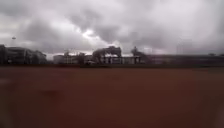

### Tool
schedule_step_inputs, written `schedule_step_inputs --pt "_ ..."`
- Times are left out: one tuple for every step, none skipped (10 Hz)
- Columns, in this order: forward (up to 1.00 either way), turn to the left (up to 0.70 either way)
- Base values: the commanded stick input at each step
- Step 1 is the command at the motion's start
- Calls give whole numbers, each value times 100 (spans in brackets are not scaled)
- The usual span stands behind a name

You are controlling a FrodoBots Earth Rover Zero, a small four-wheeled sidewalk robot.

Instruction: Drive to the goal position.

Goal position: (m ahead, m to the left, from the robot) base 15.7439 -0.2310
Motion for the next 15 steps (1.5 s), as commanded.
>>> schedule_step_inputs --pt "70 0" --pt "70 0" --pt "70 0" --pt "70 0" --pt "70 0" --pt "70 0" --pt "70 0" --pt "70 0" --pt "70 0" --pt "70 0" --pt "70 0" --pt "70 0" --pt "70 0" --pt "70 0" --pt "70 0"
